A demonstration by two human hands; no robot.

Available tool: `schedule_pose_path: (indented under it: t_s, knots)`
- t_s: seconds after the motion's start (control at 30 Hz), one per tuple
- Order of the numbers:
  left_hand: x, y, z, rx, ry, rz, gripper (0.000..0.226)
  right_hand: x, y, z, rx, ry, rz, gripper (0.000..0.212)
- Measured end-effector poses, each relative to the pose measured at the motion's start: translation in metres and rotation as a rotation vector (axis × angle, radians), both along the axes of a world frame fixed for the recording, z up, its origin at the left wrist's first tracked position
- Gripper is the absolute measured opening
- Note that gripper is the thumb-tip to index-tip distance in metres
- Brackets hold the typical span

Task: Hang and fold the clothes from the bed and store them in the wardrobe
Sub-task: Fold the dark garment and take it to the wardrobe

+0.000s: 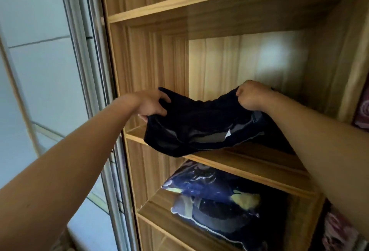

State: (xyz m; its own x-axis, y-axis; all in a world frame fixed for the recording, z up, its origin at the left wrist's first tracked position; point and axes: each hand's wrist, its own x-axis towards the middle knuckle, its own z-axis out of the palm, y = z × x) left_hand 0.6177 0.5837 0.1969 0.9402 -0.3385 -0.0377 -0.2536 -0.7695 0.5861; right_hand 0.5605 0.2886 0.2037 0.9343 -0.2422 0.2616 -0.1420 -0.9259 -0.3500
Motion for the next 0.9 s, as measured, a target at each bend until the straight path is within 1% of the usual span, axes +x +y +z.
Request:
schedule_pose_path:
  t_s: [0.2,0.3,0.4,0.53,0.67,0.77,0.83,0.9]
  knots:
    - [0.073,-0.035,0.008,-0.042,0.01,-0.228,0.055,0.016,-0.028,0.017,-0.062,0.033,-0.188,0.037]
    - [0.096,-0.057,0.01,-0.06,-0.011,-0.33,0.055,0.018,-0.041,0.022,-0.056,0.05,-0.262,0.045]
    - [0.114,-0.079,0.011,-0.097,0.009,-0.415,0.057,0.02,-0.054,0.025,-0.055,0.072,-0.332,0.046]
    - [0.134,-0.105,0.012,-0.178,0.009,-0.468,0.057,0.03,-0.077,0.03,-0.099,0.09,-0.434,0.043]
    - [0.145,-0.131,0.006,-0.294,0.046,-0.504,0.06,0.049,-0.108,0.035,-0.148,0.084,-0.476,0.053]
    - [0.147,-0.149,-0.002,-0.432,0.095,-0.496,0.061,0.07,-0.131,0.039,-0.214,0.105,-0.493,0.058]
    - [0.145,-0.16,-0.007,-0.536,0.164,-0.47,0.052,0.085,-0.145,0.043,-0.272,0.111,-0.47,0.058]
    - [0.142,-0.169,-0.013,-0.609,0.23,-0.47,0.036,0.103,-0.157,0.047,-0.33,0.115,-0.446,0.057]
